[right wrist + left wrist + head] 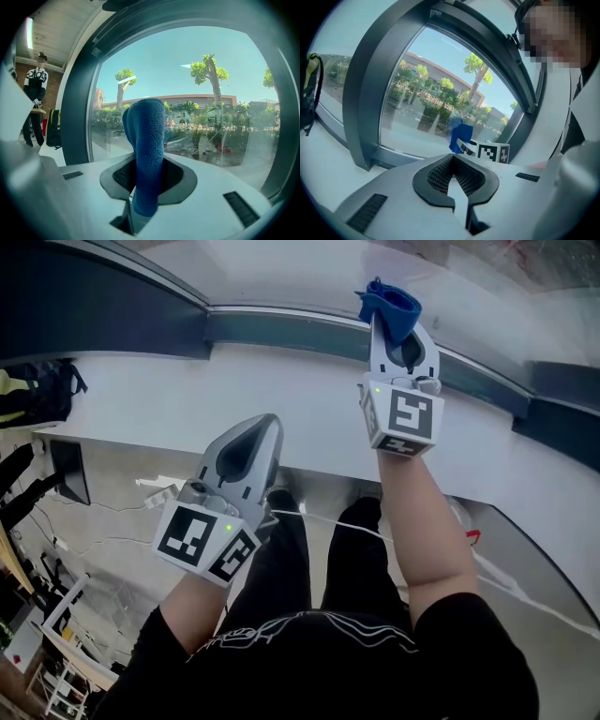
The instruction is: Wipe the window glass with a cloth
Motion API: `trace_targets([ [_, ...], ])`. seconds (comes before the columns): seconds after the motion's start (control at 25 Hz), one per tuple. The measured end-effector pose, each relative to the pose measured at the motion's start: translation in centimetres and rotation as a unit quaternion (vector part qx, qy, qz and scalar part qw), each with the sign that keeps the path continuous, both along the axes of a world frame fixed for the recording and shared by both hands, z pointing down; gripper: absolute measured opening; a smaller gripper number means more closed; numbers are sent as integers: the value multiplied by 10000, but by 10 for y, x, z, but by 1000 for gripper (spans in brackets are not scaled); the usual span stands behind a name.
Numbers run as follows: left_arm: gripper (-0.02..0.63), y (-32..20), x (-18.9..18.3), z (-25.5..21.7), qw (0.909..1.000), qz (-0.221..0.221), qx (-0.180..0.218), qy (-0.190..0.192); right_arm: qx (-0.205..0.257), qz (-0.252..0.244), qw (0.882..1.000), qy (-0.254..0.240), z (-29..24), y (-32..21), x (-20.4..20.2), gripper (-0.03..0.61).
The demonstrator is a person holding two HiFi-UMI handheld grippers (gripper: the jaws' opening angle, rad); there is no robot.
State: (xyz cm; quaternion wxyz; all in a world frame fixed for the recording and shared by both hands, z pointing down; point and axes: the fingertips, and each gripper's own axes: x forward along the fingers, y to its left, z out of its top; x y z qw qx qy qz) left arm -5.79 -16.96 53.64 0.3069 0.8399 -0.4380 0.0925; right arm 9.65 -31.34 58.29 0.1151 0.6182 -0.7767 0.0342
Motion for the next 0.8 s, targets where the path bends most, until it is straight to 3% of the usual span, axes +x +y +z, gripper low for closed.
trace_targets([
  [0.8, 6, 22, 169, -11, 9989, 474, 23, -10, 37, 498, 9986, 153, -9, 39, 201, 80],
])
